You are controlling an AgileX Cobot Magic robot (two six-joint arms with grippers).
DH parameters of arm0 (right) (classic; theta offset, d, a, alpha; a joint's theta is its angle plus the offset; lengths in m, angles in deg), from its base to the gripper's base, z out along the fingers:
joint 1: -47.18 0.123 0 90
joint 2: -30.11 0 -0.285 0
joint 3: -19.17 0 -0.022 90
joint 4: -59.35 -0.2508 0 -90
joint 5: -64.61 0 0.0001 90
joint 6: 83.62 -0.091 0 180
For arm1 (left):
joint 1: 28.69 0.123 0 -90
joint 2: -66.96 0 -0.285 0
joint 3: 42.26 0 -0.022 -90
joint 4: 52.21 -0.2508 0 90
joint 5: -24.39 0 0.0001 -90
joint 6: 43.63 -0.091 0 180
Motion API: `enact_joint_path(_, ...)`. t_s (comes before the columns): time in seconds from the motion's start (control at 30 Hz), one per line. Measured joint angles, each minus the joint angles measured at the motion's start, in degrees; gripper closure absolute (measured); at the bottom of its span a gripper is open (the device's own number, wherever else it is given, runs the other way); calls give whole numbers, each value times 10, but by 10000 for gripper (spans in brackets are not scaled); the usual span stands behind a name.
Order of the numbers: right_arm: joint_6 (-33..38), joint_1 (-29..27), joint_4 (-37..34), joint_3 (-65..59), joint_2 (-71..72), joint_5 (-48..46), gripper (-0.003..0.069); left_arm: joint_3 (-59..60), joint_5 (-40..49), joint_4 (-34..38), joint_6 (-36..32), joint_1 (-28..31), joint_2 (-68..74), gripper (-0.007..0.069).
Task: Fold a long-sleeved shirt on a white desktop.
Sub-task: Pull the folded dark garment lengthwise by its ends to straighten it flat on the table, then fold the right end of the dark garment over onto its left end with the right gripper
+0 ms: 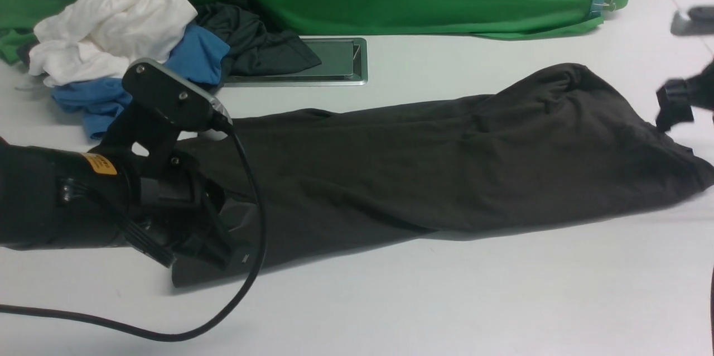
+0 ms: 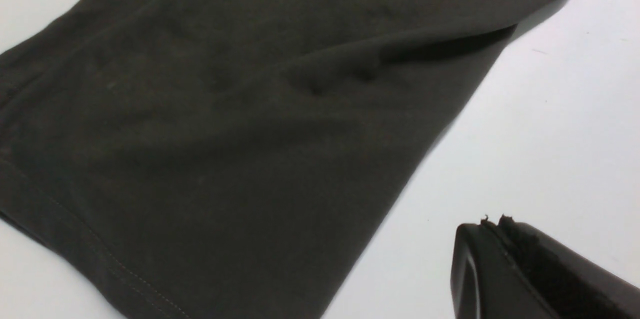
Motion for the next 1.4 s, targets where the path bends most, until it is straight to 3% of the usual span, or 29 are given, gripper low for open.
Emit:
enact_joint_path(0.17, 0, -1, -20, -1, -36, 0, -24, 0, 0, 0, 1, 0, 0, 606)
enact_joint_path(0.4, 1, 0, -23, 5, -45, -2, -22, 0, 0, 0, 1, 0, 0, 606)
enact_joint_path(0.47, 4, 5, -24, 7, -47, -5, 25, 0, 0, 0, 1, 0, 0, 606)
enact_joint_path(0.63, 25, 36, -25, 8, -49, -1, 310, 0, 0, 0, 1, 0, 0, 606)
enact_joint_path(0.67, 27, 37, -25, 8, -49, -1, 337, 0, 0, 0, 1, 0, 0, 606)
enact_joint_path(0.73, 40, 50, -31, 10, -48, -10, 512, 0, 0, 0, 1, 0, 0, 606)
enact_joint_path(0.77, 40, 50, -32, 10, -46, -13, 537, 0, 1, 0, 1, 0, 0, 606)
enact_joint_path(1.03, -6, 24, 34, -36, 35, -75, 540, 0, 26, 0, 2, 0, 0, 606)
enact_joint_path(1.23, -44, -58, 56, -120, 189, -78, 540, 0, 38, 7, 9, 0, 0, 606)
enact_joint_path(1.4, -57, -76, 63, -147, 248, -72, 540, 0, 43, 15, 11, 0, 0, 606)
